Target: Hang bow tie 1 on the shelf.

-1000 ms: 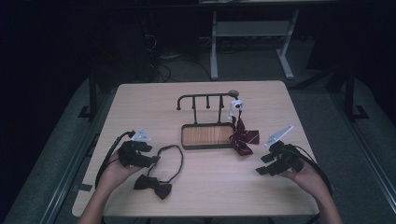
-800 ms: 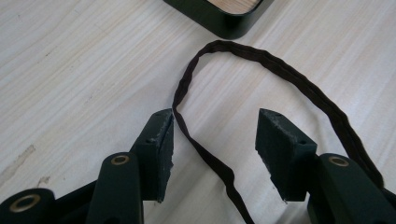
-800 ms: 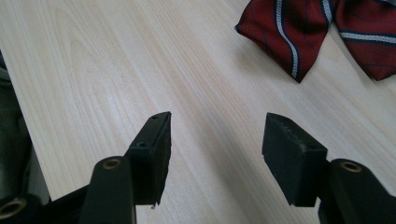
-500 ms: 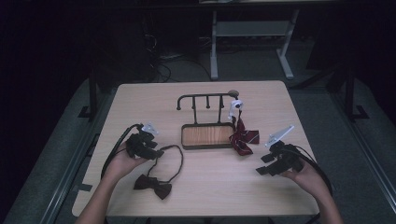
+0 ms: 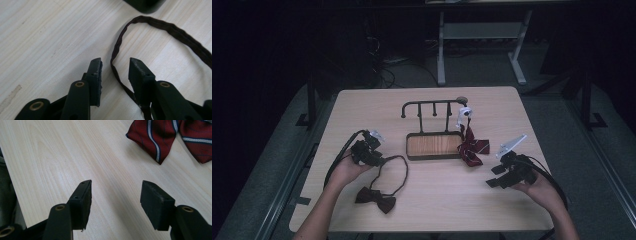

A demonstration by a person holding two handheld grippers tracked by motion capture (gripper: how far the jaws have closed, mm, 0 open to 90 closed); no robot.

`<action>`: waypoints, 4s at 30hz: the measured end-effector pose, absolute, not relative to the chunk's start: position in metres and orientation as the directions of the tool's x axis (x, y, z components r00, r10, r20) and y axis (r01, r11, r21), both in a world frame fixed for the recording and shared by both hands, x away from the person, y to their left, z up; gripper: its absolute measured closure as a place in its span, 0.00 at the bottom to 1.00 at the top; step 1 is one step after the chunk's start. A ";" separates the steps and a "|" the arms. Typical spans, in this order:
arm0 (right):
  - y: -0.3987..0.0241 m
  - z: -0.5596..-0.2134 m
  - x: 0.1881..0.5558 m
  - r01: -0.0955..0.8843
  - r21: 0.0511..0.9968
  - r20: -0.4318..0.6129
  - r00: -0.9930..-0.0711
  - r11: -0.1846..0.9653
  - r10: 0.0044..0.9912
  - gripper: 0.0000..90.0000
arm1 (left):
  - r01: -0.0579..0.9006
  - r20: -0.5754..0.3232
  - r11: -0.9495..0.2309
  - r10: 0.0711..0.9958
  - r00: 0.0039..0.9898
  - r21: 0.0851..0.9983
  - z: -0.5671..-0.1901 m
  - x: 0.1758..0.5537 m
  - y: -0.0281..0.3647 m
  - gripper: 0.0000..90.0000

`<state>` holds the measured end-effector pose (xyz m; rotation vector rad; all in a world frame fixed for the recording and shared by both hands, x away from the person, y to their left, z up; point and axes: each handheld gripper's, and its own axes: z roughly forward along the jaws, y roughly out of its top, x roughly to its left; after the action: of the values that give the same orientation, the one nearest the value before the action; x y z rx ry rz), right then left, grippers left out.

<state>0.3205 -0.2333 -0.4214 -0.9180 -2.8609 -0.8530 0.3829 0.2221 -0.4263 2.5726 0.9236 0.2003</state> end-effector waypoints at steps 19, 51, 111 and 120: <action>-0.233 -0.421 0.320 0.538 0.503 0.176 -0.830 0.676 0.530 0.47 | 0.594 -0.013 -0.716 0.634 0.773 0.367 -0.438 0.390 0.218 0.90; -0.233 -0.423 0.321 0.545 0.497 0.173 -0.825 0.676 0.538 0.46 | 0.545 -0.060 -0.726 0.577 0.815 0.419 -0.408 0.375 0.220 1.00; -0.242 -0.419 0.321 0.562 0.514 0.185 -0.811 0.649 0.556 0.46 | 0.360 0.016 -0.807 0.415 0.909 0.468 -0.305 0.351 0.206 1.00; -0.243 -0.420 0.322 0.559 0.515 0.181 -0.812 0.649 0.555 0.46 | 0.351 0.024 -0.808 0.410 0.912 0.474 -0.295 0.350 0.207 1.00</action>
<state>0.3220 -0.2425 -0.4196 -0.9618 -2.8465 -0.8930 0.3504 0.2068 -0.2948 2.6015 0.5492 0.1710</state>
